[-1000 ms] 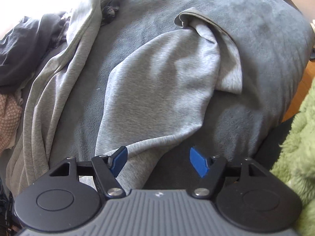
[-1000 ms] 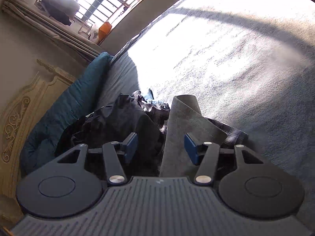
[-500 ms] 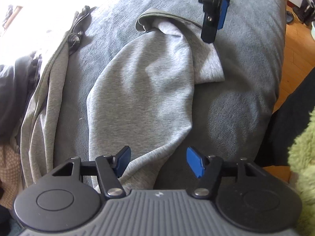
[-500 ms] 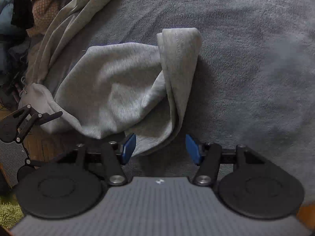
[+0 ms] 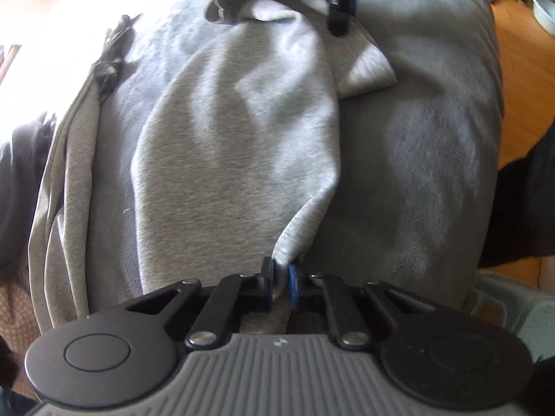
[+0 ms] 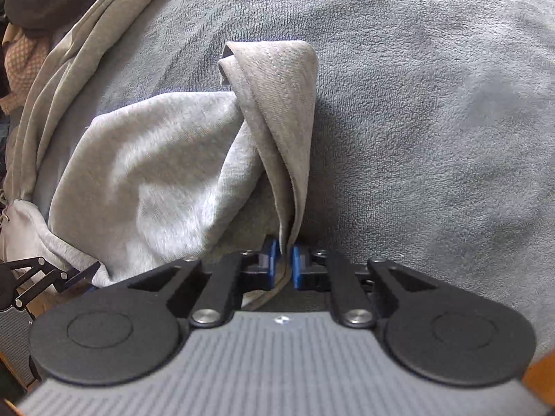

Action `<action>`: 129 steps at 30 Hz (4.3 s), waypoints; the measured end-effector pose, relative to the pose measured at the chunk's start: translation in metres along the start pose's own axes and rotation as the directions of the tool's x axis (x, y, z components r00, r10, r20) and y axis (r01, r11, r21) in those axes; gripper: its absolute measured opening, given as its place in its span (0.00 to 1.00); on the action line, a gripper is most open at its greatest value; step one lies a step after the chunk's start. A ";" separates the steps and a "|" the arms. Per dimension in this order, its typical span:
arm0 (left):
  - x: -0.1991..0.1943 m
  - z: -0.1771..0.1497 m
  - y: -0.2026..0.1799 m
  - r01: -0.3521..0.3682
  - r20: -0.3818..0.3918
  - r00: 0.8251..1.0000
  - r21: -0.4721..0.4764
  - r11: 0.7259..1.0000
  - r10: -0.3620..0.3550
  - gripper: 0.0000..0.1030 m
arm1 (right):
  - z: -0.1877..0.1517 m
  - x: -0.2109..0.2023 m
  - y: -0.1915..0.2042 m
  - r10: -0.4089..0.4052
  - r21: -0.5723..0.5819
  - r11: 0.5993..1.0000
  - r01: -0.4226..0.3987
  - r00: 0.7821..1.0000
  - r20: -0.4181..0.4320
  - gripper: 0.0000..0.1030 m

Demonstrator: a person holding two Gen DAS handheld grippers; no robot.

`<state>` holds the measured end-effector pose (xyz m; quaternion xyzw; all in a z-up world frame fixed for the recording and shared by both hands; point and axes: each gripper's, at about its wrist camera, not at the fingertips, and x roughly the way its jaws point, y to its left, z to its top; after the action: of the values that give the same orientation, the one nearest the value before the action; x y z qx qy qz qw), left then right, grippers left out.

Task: Fold clothes

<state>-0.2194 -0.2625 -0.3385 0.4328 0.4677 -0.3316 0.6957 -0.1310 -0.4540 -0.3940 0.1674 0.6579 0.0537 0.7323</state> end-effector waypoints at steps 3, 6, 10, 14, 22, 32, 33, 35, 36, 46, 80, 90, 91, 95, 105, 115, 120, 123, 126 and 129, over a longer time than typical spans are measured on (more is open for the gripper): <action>-0.017 0.000 0.021 -0.012 0.038 0.999 -0.121 0.993 0.017 0.05 | -0.003 -0.016 0.004 0.020 -0.008 1.000 -0.020 0.999 0.025 0.03; -0.038 -0.001 0.045 0.004 0.082 0.997 -0.227 0.974 0.015 0.04 | -0.007 -0.037 0.008 0.047 -0.014 0.999 -0.047 0.998 0.050 0.03; -0.069 -0.002 0.084 0.041 0.144 0.990 -0.371 0.928 0.014 0.05 | -0.010 -0.070 0.006 0.084 -0.028 0.996 -0.083 0.995 0.061 0.03; -0.080 -0.004 0.121 0.102 0.167 0.986 -0.516 0.851 -0.017 0.05 | -0.018 -0.100 -0.015 0.124 -0.011 0.992 -0.124 0.991 0.047 0.03; -0.031 0.010 0.169 0.112 0.120 0.992 -0.623 0.774 -0.047 0.05 | -0.046 -0.102 -0.046 0.066 0.046 0.997 -0.065 0.998 -0.011 0.03; 0.029 0.041 0.165 0.038 -0.038 0.997 -0.540 0.841 -0.069 0.44 | -0.060 -0.074 -0.073 -0.033 0.088 0.995 0.037 0.999 -0.043 0.03; 0.022 0.038 0.164 0.028 -0.033 0.998 -0.538 0.843 -0.054 0.48 | -0.058 -0.066 -0.077 -0.045 0.098 0.994 0.049 0.998 -0.048 0.03; 0.001 0.025 0.167 0.011 -0.015 1.000 -0.565 0.825 -0.024 0.55 | -0.054 -0.054 -0.083 -0.061 0.101 0.993 0.067 0.997 -0.057 0.03; -0.011 0.014 0.171 0.002 -0.010 1.000 -0.596 0.803 -0.009 0.57 | -0.052 -0.052 -0.084 -0.066 0.098 0.993 0.071 0.996 -0.055 0.03; -0.095 -0.170 0.184 -0.128 -0.128 0.992 -0.972 0.199 0.017 0.58 | -0.030 -0.052 -0.083 -0.210 -0.021 0.978 0.209 0.969 -0.130 0.20; -0.033 -0.239 0.181 0.020 0.030 0.982 -0.998 -0.055 -0.188 0.47 | 0.058 0.084 0.282 -0.039 -0.842 0.537 -0.052 0.995 -0.086 0.00; 0.004 -0.265 0.215 0.025 0.043 0.975 -0.996 -0.084 -0.217 0.45 | 0.015 0.036 0.297 0.047 -0.948 0.299 -0.112 0.994 -0.103 0.16; 0.007 -0.266 0.219 0.031 0.049 0.974 -0.996 -0.087 -0.222 0.45 | 0.003 0.035 0.305 0.065 -0.965 0.234 -0.115 0.993 -0.102 0.19; 0.015 -0.270 0.226 0.055 0.070 0.965 -0.996 -0.065 -0.254 0.45 | -0.044 0.039 0.337 0.135 -0.994 -0.018 -0.109 0.985 -0.110 0.35; -0.018 -0.301 0.221 0.151 0.175 0.966 -0.979 -0.134 -0.191 0.48 | -0.061 0.106 0.384 0.067 -0.993 -0.121 -0.018 0.997 -0.026 0.14; -0.072 -0.378 0.182 0.144 0.185 0.981 -0.892 -0.428 -0.056 0.56 | 0.097 0.085 0.368 0.256 -0.504 0.711 -0.491 0.847 -0.465 0.05; -0.063 -0.397 0.168 0.132 0.199 0.977 -0.837 -0.532 -0.071 0.56 | 0.098 0.099 0.343 0.277 -0.221 0.787 -0.575 0.651 -0.707 0.05; -0.052 -0.407 0.167 0.111 0.190 0.979 -0.806 -0.581 -0.076 0.56 | 0.079 0.103 0.349 0.197 -0.227 0.783 -0.579 0.578 -0.792 0.05; -0.042 -0.413 0.169 0.087 0.169 0.983 -0.790 -0.607 -0.078 0.56 | 0.058 0.105 0.355 0.130 -0.248 0.765 -0.595 0.519 -0.845 0.05; -0.036 -0.417 0.175 0.053 0.139 0.985 -0.803 -0.594 -0.100 0.56 | 0.038 0.105 0.353 0.037 -0.312 0.739 -0.596 0.498 -0.866 0.05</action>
<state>-0.2321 0.1913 -0.3318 -0.4586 0.5514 0.2130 0.6635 -0.0308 -0.0984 -0.3786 0.0171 0.8220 0.4634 0.3305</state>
